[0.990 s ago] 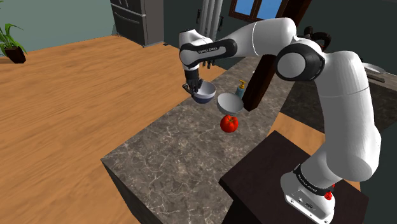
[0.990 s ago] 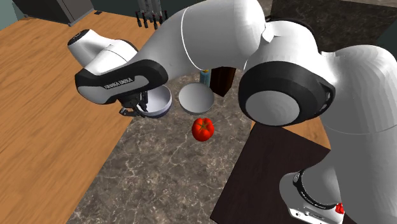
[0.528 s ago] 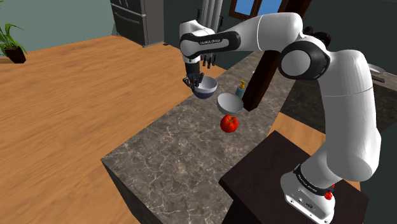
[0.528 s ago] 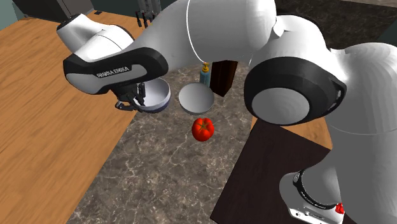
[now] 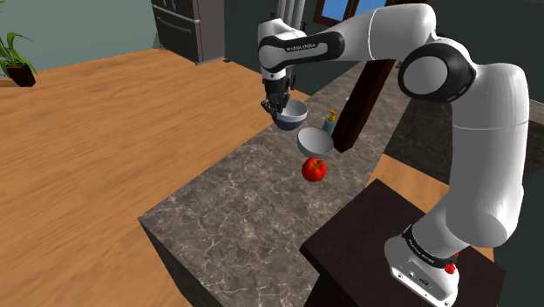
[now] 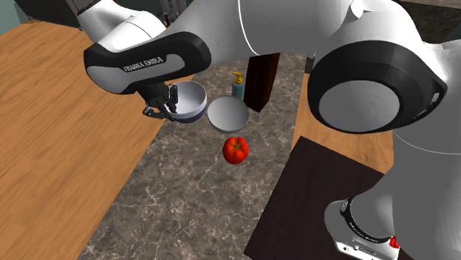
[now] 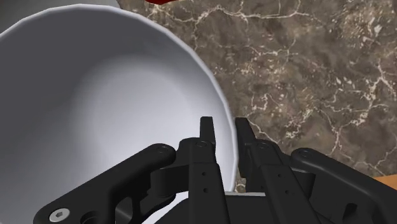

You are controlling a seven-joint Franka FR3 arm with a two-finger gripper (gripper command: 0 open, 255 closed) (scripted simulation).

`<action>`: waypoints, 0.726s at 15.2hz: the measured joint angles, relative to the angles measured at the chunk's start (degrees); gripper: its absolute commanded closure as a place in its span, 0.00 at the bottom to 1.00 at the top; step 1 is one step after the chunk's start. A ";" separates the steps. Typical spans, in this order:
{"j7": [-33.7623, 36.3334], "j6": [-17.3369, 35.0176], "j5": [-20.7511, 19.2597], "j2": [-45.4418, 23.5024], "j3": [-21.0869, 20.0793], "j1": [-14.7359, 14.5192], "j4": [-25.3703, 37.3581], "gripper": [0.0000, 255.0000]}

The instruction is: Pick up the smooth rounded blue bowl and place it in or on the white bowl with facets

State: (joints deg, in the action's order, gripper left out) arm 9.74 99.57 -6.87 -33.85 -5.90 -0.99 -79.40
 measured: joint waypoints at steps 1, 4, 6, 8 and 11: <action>-0.93 0.15 -0.01 1.24 0.23 0.78 -1.28 1.00; -3.60 2.68 0.02 6.13 0.95 3.25 -8.46 1.00; -5.52 3.22 -0.05 8.15 1.56 4.74 -10.83 1.00; -7.61 4.34 -0.10 11.16 2.24 6.38 -14.75 1.00; -10.78 5.74 -0.30 14.39 3.39 8.68 -19.03 1.00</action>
State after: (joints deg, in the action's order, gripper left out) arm -1.05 105.31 -7.17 -19.46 -2.51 7.69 -98.42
